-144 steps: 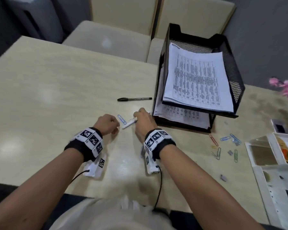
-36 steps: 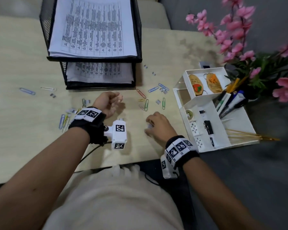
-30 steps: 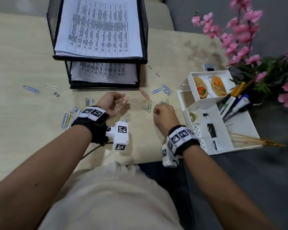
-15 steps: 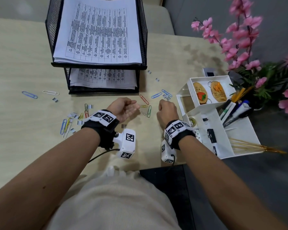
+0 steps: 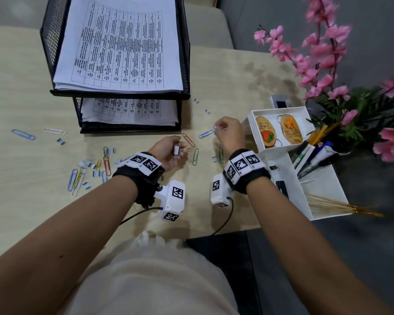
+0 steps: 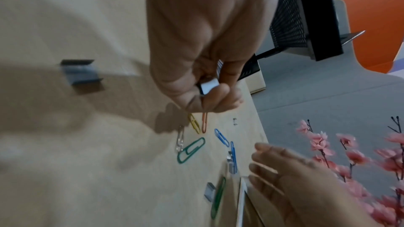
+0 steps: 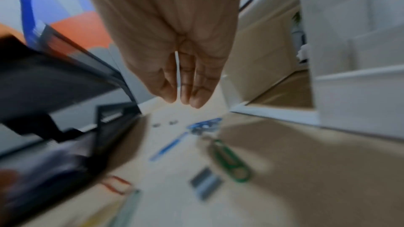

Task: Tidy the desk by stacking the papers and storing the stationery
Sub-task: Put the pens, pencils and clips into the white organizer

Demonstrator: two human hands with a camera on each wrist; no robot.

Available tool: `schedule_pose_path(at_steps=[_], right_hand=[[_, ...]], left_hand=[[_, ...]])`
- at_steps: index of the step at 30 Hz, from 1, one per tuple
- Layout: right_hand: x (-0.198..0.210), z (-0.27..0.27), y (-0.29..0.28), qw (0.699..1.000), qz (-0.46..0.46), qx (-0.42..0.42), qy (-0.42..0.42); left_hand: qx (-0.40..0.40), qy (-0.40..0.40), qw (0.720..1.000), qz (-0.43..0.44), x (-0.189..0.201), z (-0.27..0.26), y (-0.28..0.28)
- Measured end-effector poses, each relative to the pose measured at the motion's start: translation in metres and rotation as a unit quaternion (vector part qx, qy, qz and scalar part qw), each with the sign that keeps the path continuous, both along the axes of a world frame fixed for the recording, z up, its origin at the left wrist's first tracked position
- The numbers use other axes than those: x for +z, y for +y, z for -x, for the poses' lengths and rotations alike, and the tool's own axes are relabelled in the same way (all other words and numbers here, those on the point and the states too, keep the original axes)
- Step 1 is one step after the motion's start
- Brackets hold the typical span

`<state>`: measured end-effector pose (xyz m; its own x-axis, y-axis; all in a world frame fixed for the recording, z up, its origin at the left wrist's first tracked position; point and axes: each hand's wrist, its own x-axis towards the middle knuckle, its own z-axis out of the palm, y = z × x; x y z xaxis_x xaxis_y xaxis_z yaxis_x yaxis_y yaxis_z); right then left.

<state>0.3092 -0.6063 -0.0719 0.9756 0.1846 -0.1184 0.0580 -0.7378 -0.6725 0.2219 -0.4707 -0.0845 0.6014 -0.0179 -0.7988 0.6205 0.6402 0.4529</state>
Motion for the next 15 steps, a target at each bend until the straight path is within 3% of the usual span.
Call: schedule_pose_path(at_steps=[5, 11, 15], right_hand=[[-0.024, -0.01, -0.012, 0.98, 0.178, 0.086, 0.01], [-0.035, -0.002, -0.01, 0.977, 0.191, 0.097, -0.005], [-0.024, -0.001, -0.014, 0.996, 0.078, 0.031, 0.004]], left_hand=[[0.005, 0.004, 1.0, -0.021, -0.004, 0.001, 0.005], [0.028, 0.015, 0.999, -0.027, -0.011, 0.001, 0.009], [0.045, 0.004, 0.999, -0.003, -0.009, -0.001, 0.006]])
